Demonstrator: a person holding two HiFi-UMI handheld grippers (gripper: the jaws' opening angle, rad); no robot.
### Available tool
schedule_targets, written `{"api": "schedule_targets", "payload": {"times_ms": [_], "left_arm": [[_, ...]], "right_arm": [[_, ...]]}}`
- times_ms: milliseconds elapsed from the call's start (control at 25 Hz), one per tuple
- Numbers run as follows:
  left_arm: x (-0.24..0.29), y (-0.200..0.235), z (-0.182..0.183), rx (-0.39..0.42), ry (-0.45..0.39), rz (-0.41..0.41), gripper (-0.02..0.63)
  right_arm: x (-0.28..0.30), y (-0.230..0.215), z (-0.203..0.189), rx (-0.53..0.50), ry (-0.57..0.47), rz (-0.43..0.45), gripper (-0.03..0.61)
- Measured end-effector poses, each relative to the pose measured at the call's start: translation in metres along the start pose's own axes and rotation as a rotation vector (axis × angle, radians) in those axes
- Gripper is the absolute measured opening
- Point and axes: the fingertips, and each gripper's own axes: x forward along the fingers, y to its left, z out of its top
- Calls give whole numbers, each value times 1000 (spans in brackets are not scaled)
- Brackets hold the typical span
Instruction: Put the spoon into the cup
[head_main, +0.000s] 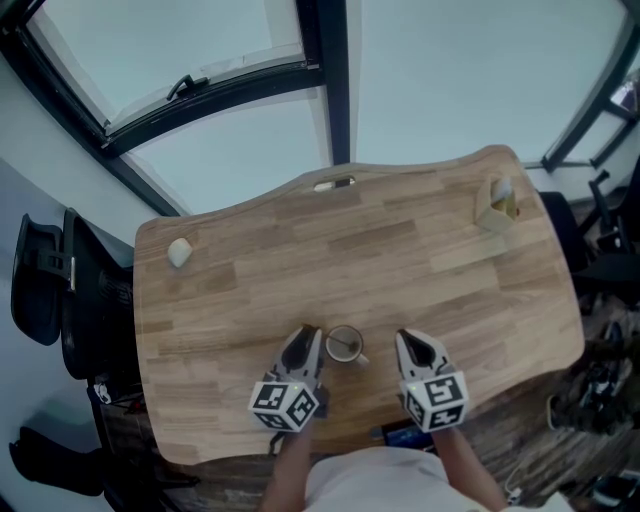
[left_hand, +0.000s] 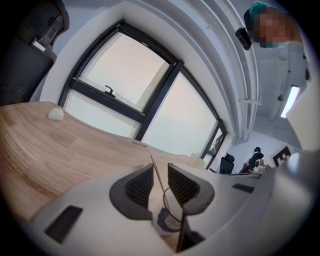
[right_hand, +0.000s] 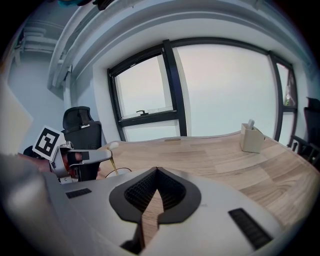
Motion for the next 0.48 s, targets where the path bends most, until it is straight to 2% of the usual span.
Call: {"api": "schedule_targets", "payload": {"times_ms": [160, 480], "left_arm": [[-5, 6, 4, 16, -23, 27, 90], [-13, 10, 3, -11, -1, 48, 91]], "right_arm": [[-4, 1, 0, 0, -8, -2, -3], [-15, 1, 4, -10, -23, -11, -3]]}}
